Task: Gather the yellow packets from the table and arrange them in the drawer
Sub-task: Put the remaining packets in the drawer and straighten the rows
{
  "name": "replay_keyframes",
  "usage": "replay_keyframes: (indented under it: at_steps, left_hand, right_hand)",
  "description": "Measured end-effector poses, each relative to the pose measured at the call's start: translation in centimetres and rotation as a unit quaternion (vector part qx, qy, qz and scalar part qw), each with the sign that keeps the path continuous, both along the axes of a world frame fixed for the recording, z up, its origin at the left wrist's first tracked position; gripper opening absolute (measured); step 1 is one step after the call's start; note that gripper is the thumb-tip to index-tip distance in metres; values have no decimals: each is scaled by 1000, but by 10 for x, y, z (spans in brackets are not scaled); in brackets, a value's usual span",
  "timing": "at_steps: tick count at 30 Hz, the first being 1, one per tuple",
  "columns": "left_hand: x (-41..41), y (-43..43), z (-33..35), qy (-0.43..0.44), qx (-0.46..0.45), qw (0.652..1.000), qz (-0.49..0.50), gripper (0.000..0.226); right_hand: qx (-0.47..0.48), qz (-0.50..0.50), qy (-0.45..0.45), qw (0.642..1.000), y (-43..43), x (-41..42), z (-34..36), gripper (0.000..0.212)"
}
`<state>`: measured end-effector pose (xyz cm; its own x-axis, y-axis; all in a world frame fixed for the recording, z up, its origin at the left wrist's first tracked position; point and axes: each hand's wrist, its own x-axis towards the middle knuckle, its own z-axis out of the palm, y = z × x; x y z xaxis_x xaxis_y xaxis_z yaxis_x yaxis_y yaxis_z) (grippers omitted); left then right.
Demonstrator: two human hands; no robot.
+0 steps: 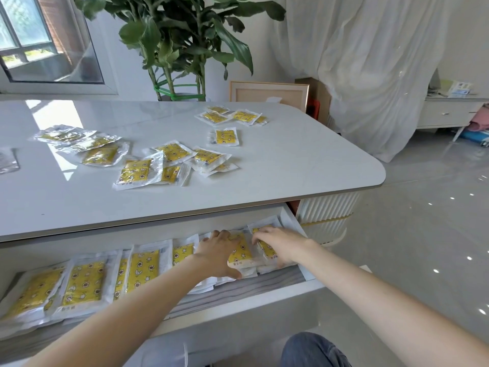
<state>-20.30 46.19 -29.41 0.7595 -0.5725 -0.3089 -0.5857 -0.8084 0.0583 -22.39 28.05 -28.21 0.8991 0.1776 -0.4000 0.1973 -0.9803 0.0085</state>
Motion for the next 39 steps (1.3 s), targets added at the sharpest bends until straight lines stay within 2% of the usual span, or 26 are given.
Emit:
replay_keyframes:
  at_steps: [4, 6, 13, 18, 22, 27, 36, 39]
  left_hand:
    - [-2, 2, 5, 4, 2, 1000, 7, 89]
    - [-4, 4, 12, -2, -14, 1000, 15, 80]
    - [-26, 22, 57, -26, -114, 992, 39, 52]
    - [-39, 34, 104, -73, -196, 976, 52, 44]
    - [-29, 38, 147, -122, -238, 961, 72, 41]
    - [11, 44, 181, -152, -270, 944, 113, 37]
    - [108, 38, 178, -137, -239, 949, 154, 47]
    - [147, 28, 166, -139, -209, 957, 145, 50]
  right_hand:
    - [-6, -3, 0, 1000, 2, -1, 7, 87]
    - [11, -13, -2, 1000, 2, -4, 12, 86]
    - [116, -49, -80, 989, 4, -34, 59, 34]
    - [237, -82, -170, 953, 12, -48, 103, 18]
    - [284, -104, -255, 919, 15, -42, 135, 15]
    - [329, -134, -308, 883, 11, -9, 155, 20]
    - [350, -206, -272, 872, -5, 85, 146, 31]
    - [329, -223, -271, 877, -16, 127, 134, 34]
